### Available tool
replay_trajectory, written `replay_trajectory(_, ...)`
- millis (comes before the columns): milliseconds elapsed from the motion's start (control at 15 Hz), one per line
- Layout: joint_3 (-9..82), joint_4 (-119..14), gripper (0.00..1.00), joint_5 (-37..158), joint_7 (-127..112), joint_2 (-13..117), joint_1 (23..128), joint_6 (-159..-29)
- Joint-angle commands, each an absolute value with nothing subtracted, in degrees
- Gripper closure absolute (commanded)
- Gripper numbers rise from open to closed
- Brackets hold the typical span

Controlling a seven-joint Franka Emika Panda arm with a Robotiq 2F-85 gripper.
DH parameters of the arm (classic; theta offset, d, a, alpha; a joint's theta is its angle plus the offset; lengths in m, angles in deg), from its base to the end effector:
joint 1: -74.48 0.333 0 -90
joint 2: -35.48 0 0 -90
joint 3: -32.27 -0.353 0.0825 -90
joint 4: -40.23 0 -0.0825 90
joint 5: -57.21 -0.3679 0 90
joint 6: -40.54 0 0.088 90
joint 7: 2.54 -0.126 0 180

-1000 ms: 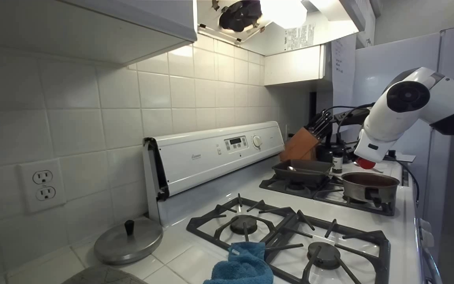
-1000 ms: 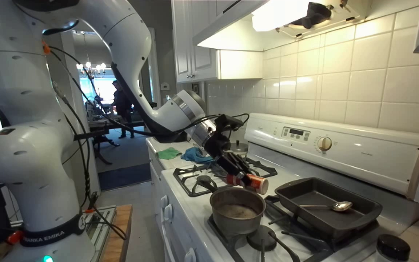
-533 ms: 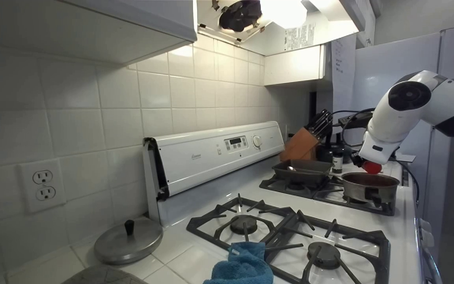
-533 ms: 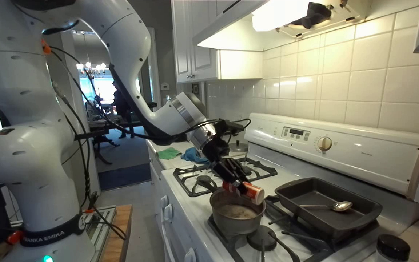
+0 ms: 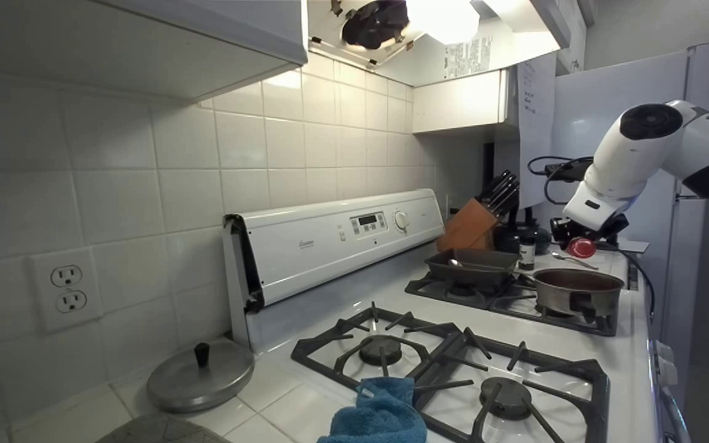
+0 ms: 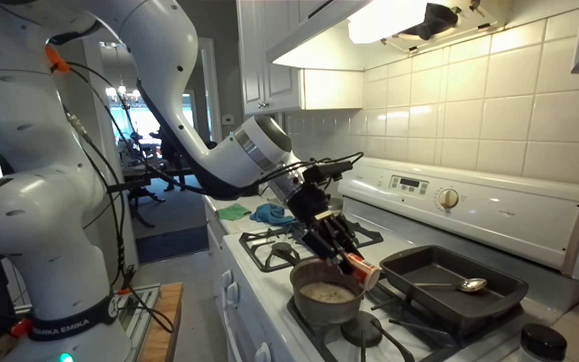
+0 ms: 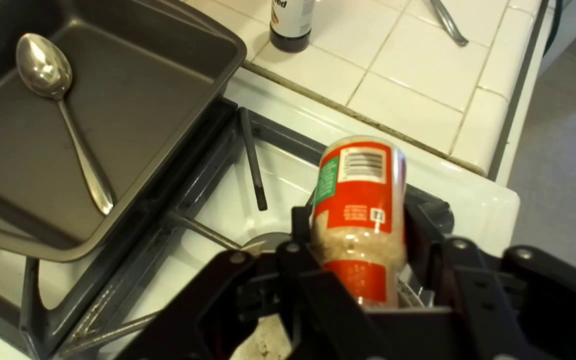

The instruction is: Pour some of the contents of the orange bottle into the pot

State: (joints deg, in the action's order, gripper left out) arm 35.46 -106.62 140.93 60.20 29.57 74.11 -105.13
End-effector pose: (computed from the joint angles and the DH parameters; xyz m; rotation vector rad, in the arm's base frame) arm 0.4378 -0.0255 0.3397 0.9943 2.1588 -0.4918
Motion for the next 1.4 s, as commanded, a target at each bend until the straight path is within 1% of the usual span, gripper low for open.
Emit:
replay_trajectory(0, 39.0, -108.6, 0.77, 139.3, 58.4, 25.4, 70.9, -112.4)
replay_trajectory(600, 49.1, -110.0, 0.77, 131.6, 58.6, 25.9, 64.8, -132.1)
replay_trajectory(667, 46.8, -108.4, 0.52, 134.6, 57.2, 27.2, 64.8, -129.0)
replay_trajectory(800, 48.1, -108.9, 0.52, 133.8, 57.2, 27.2, 64.2, -130.9)
replay_trajectory(1267, 48.2, -109.2, 0.52, 133.4, 57.2, 27.2, 64.1, -131.2)
replay_trajectory(1333, 48.2, -109.2, 0.77, 133.4, 57.2, 27.2, 64.1, -131.2)
